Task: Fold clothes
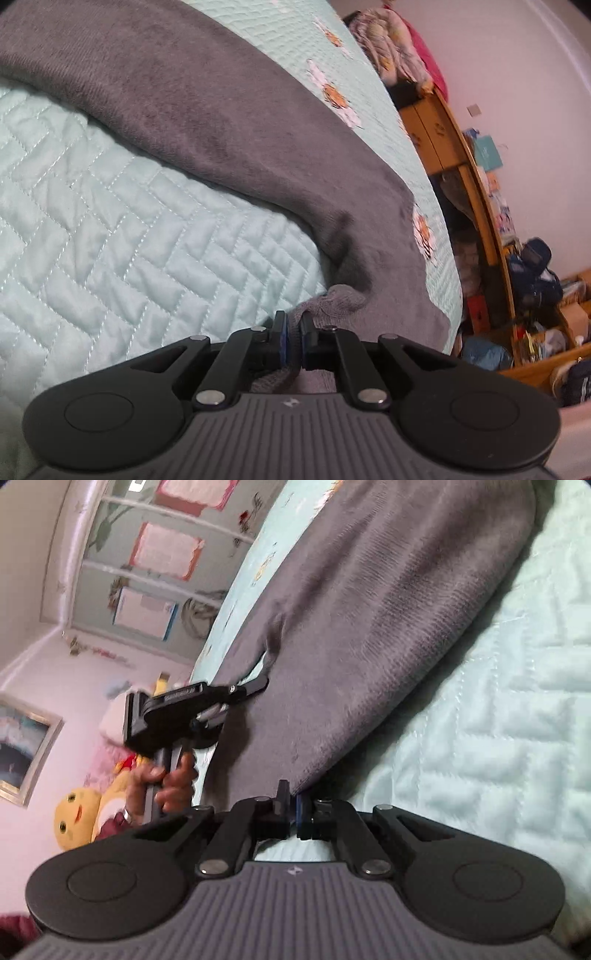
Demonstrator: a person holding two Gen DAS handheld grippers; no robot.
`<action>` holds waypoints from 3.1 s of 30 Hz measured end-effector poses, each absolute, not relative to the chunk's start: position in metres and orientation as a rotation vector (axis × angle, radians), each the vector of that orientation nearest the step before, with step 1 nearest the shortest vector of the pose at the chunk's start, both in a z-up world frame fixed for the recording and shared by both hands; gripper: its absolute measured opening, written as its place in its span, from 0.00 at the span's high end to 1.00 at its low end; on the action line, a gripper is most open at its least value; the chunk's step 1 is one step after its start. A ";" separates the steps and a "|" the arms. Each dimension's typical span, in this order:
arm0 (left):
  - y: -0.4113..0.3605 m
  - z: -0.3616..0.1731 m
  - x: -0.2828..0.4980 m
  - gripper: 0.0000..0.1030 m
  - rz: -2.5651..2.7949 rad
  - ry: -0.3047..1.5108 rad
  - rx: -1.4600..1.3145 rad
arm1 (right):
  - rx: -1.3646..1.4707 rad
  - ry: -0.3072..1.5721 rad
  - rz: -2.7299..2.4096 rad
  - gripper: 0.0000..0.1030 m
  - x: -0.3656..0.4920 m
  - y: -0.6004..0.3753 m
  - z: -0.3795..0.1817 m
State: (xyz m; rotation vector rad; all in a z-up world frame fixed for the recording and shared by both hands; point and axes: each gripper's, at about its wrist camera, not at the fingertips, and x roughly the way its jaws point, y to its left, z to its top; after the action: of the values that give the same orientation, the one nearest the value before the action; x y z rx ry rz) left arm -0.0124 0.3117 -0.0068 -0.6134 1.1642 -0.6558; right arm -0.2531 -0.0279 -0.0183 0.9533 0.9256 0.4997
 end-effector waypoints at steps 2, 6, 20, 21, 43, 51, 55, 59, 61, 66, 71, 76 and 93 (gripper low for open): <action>0.310 -0.014 -0.012 0.92 -0.653 1.177 -0.607 | 0.951 0.950 0.491 1.00 -0.257 -0.031 -0.023; 0.315 -0.019 -0.010 0.89 -0.656 1.172 -0.646 | 0.919 0.956 0.492 1.00 -0.255 -0.028 -0.025; 0.353 0.022 -0.093 0.62 -0.528 0.928 -0.676 | 0.954 0.926 0.495 1.00 -0.250 -0.027 -0.037; 0.350 0.013 -0.096 0.68 -0.470 0.970 -0.636 | 0.954 0.927 0.489 1.00 -0.250 -0.027 -0.036; 0.374 -0.005 -0.316 0.45 -0.167 0.883 -1.081 | 0.666 0.945 0.743 0.72 -0.264 0.030 -0.005; 0.340 -0.016 -0.313 0.33 -0.118 0.739 -1.179 | -0.104 0.662 0.784 0.68 -0.290 0.088 0.056; 0.341 -0.024 -0.298 0.34 -0.104 0.717 -1.347 | -0.540 0.501 0.816 0.52 -0.311 0.104 0.045; 0.350 -0.031 -0.304 0.56 -0.046 0.711 -1.436 | -0.763 0.424 0.857 0.52 -0.322 0.115 0.025; 0.351 -0.030 -0.307 0.68 -0.034 0.729 -1.418 | -0.846 0.366 0.856 0.52 -0.329 0.123 0.015; 0.356 -0.031 -0.307 0.92 -0.049 0.753 -1.442 | -0.950 0.266 0.832 0.52 -0.332 0.139 0.006; 0.366 -0.030 -0.315 0.97 -0.054 0.751 -1.421 | -0.962 0.260 0.820 0.75 -0.326 0.149 0.005; 0.364 -0.032 -0.330 0.96 -0.058 0.765 -1.404 | -0.978 0.268 0.840 0.98 -0.346 0.143 0.002; 0.535 -0.008 -0.387 0.94 0.451 0.361 -1.395 | -0.979 0.222 0.782 0.93 -0.340 0.155 -0.007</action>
State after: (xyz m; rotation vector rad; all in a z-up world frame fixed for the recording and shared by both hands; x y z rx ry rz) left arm -0.3871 0.5347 -0.0083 -1.3947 0.3614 0.4508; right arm -0.3397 0.1553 -0.0075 -0.9793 0.2219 0.7825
